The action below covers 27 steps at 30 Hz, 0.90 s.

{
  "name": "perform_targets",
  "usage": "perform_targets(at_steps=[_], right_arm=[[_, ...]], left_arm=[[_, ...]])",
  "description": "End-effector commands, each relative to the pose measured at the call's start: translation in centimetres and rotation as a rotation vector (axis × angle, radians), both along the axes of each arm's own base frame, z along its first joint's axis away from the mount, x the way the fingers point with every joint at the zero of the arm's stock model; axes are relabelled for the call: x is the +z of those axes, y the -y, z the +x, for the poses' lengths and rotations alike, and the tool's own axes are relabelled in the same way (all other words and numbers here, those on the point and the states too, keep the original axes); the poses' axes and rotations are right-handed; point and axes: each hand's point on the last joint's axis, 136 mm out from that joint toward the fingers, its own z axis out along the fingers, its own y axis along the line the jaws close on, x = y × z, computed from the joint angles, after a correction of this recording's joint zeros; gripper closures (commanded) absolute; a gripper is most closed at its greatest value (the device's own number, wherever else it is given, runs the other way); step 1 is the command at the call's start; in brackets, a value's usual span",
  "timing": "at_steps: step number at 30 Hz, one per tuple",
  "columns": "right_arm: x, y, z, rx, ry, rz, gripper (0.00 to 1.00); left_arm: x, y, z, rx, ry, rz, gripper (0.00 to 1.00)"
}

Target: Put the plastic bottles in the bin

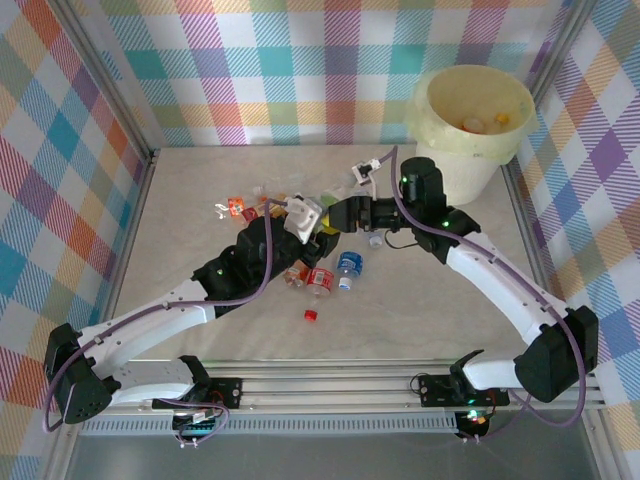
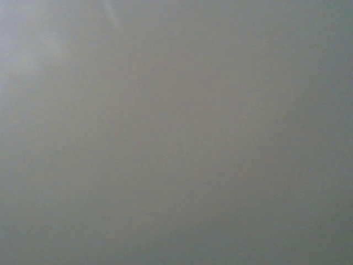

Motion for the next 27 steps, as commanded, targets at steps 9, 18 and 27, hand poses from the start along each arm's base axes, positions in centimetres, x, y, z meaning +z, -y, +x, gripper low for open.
perform_targets(at_steps=[9,18,27], right_arm=[[1.0,0.2,1.3,-0.084,0.108,-0.043,0.47],[2.0,3.1,3.4,-0.158,0.189,-0.103,0.52],[2.6,7.2,5.2,-0.196,0.235,-0.091,0.54]], left_arm=[[1.6,-0.3,-0.2,0.018,0.017,-0.032,0.29],[3.4,-7.3,-1.4,0.066,-0.032,-0.236,0.0],[-1.3,-20.7,1.0,0.731,-0.221,-0.254,0.0]])
